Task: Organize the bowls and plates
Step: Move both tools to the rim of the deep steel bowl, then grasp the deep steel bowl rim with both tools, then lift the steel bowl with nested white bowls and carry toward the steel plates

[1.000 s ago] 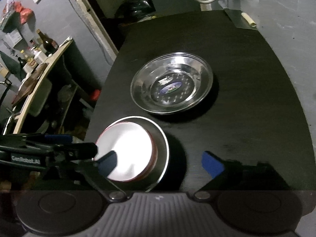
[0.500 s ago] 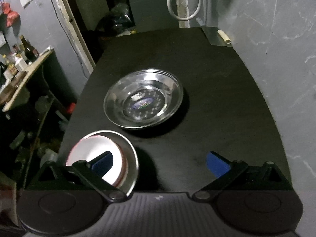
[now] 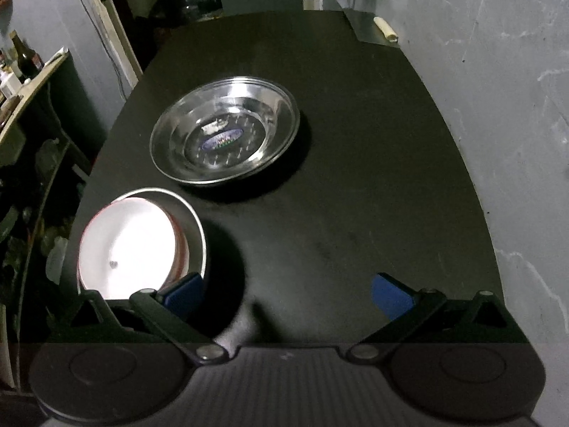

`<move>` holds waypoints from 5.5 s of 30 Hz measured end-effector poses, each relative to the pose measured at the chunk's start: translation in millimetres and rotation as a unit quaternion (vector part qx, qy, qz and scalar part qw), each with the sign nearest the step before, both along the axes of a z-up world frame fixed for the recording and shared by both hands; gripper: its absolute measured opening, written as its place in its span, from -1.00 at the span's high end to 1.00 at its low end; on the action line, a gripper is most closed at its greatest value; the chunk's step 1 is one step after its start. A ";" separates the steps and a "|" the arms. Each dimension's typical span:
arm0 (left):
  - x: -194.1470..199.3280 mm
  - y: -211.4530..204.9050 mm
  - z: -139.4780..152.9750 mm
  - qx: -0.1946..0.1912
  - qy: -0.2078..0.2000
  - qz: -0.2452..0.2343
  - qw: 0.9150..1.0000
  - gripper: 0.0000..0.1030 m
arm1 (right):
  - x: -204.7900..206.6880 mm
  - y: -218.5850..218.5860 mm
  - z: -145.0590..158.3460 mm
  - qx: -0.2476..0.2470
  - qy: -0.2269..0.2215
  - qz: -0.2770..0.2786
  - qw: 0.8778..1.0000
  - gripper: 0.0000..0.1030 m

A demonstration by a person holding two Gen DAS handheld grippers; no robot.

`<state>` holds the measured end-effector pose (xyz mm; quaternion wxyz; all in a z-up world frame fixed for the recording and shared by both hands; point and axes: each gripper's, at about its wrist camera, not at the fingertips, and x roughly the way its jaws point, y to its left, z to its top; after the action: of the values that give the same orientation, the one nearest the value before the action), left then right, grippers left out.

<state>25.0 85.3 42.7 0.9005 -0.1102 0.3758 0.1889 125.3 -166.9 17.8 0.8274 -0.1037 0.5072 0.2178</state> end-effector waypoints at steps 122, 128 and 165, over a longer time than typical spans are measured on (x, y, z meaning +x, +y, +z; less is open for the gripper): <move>35.6 -35.1 -68.3 -0.206 0.131 -0.194 0.950 0.62 | -3.3 35.7 -36.5 0.084 0.119 0.112 0.983 0.42; 31.7 -31.0 -68.6 -0.205 0.130 -0.197 0.950 0.63 | -7.5 40.2 -36.4 0.083 0.116 0.112 0.983 0.42; 44.3 -14.6 -55.2 -0.180 0.112 -0.283 0.935 0.65 | -29.2 40.0 -26.7 0.114 0.077 0.032 0.990 0.42</move>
<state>69.3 70.6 -12.5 0.8338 -0.1380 0.5174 -0.1340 96.0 -126.9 -8.8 0.7851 -0.0082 0.5376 0.3075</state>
